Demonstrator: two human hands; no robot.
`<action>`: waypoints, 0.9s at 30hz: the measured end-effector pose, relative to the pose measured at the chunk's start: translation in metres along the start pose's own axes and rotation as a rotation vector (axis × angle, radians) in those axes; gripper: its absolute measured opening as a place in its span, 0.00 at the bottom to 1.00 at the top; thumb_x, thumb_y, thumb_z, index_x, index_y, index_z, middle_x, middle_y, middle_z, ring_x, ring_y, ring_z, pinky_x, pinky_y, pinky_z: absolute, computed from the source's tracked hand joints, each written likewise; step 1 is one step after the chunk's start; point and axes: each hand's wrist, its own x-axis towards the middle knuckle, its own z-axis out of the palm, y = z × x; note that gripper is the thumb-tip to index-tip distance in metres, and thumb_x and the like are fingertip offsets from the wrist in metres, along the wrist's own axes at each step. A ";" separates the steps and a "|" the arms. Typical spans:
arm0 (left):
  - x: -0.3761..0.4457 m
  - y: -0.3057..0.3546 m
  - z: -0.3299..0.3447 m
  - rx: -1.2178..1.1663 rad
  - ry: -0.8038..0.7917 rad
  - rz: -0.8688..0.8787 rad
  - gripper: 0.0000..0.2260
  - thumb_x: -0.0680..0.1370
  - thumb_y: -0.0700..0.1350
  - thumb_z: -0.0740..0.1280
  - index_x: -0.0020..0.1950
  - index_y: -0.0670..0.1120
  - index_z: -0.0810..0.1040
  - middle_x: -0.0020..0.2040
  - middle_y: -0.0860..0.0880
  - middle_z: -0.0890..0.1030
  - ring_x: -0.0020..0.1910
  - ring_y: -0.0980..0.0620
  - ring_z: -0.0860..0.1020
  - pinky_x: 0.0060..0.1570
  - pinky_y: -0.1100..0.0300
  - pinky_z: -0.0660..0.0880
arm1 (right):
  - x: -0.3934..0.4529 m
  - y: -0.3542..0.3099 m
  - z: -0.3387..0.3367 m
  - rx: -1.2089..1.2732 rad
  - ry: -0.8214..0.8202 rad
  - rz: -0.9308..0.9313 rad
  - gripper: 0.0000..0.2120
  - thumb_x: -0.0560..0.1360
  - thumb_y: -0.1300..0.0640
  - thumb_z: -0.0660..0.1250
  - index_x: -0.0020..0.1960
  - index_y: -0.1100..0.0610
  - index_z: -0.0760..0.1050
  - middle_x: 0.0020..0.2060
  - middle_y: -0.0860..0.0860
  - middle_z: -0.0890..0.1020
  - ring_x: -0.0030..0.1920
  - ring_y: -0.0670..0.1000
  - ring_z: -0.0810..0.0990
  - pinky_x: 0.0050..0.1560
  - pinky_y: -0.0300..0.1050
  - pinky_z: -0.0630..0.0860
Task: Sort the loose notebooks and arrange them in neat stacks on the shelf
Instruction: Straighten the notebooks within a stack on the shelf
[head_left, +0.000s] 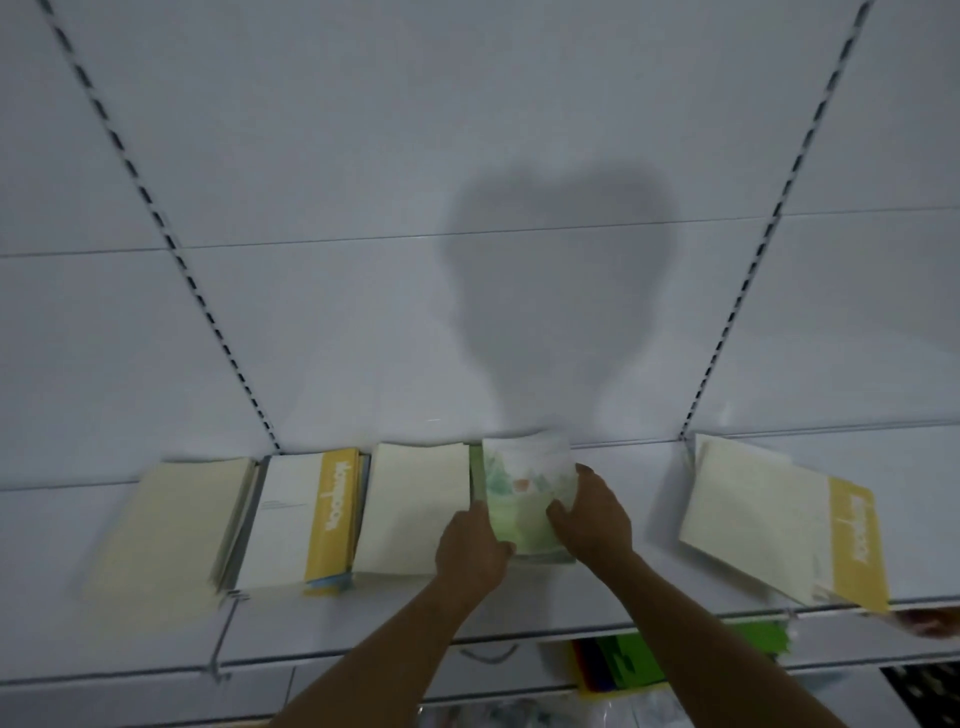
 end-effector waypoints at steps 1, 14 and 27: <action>0.000 -0.003 0.001 0.042 -0.004 0.001 0.23 0.72 0.51 0.71 0.63 0.43 0.71 0.59 0.44 0.78 0.58 0.45 0.77 0.56 0.52 0.76 | 0.001 0.001 0.003 -0.023 -0.020 0.000 0.32 0.73 0.49 0.65 0.73 0.58 0.60 0.65 0.54 0.72 0.64 0.55 0.72 0.62 0.48 0.71; 0.006 0.023 0.014 0.278 -0.011 0.089 0.22 0.74 0.46 0.65 0.67 0.47 0.66 0.64 0.45 0.69 0.63 0.45 0.71 0.57 0.52 0.73 | 0.012 0.018 -0.013 -0.271 -0.020 -0.013 0.22 0.78 0.42 0.55 0.65 0.55 0.68 0.59 0.53 0.74 0.58 0.54 0.75 0.54 0.48 0.73; 0.002 0.164 0.108 0.136 -0.160 0.290 0.20 0.78 0.53 0.62 0.66 0.44 0.70 0.62 0.45 0.75 0.60 0.47 0.75 0.56 0.55 0.73 | 0.011 0.172 -0.155 -0.382 0.208 0.287 0.21 0.77 0.46 0.57 0.64 0.57 0.69 0.59 0.55 0.74 0.59 0.57 0.74 0.55 0.50 0.71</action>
